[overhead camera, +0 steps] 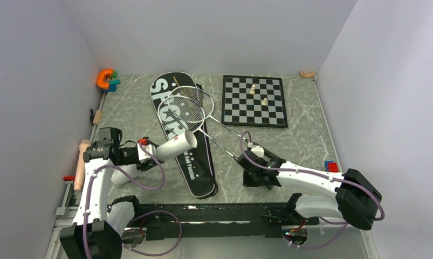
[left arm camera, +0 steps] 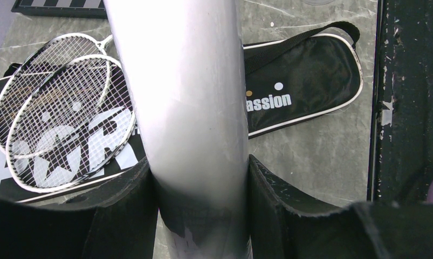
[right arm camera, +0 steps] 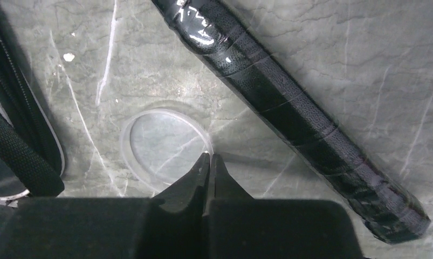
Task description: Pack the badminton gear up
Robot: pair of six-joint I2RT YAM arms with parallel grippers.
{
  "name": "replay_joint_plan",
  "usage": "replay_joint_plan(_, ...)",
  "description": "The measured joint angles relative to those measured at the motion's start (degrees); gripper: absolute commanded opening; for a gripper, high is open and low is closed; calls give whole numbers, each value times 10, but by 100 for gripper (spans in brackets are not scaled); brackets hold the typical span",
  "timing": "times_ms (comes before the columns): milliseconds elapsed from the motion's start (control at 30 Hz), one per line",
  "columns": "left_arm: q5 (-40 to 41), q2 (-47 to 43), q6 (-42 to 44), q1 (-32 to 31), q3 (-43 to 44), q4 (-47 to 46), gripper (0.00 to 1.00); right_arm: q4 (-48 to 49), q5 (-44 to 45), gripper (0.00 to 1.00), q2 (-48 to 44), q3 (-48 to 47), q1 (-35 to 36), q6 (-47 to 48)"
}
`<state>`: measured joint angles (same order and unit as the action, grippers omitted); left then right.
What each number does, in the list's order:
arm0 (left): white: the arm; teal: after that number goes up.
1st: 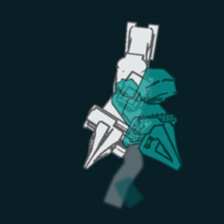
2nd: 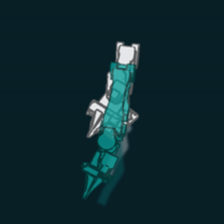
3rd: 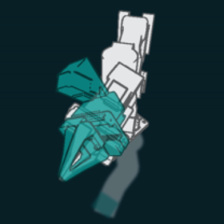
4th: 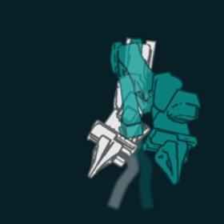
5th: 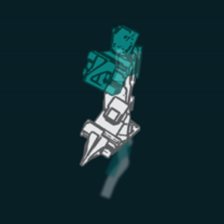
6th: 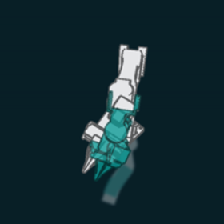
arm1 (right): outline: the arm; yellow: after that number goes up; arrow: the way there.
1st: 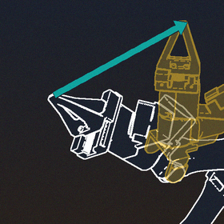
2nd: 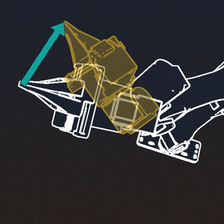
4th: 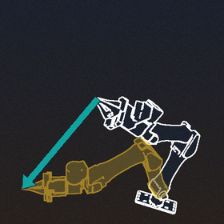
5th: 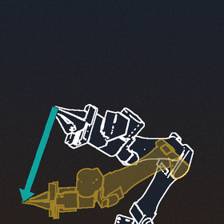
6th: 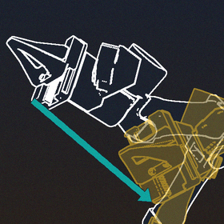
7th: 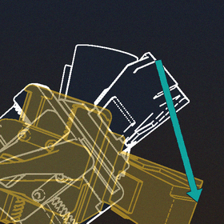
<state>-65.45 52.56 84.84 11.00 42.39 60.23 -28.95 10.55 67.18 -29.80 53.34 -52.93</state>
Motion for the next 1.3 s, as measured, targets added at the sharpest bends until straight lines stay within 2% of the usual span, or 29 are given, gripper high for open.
replay_joint_plan(167,-1,0,5,0,0,3,38,-36,13,0,0,-44,0,7)
replay_joint_plan(600,-14,24,87,0,5,65,39,-65,23,0,-61,-286,-3,72)
replay_joint_plan(1300,-15,35,156,0,12,123,40,60,-171,0,18,-324,-19,96)
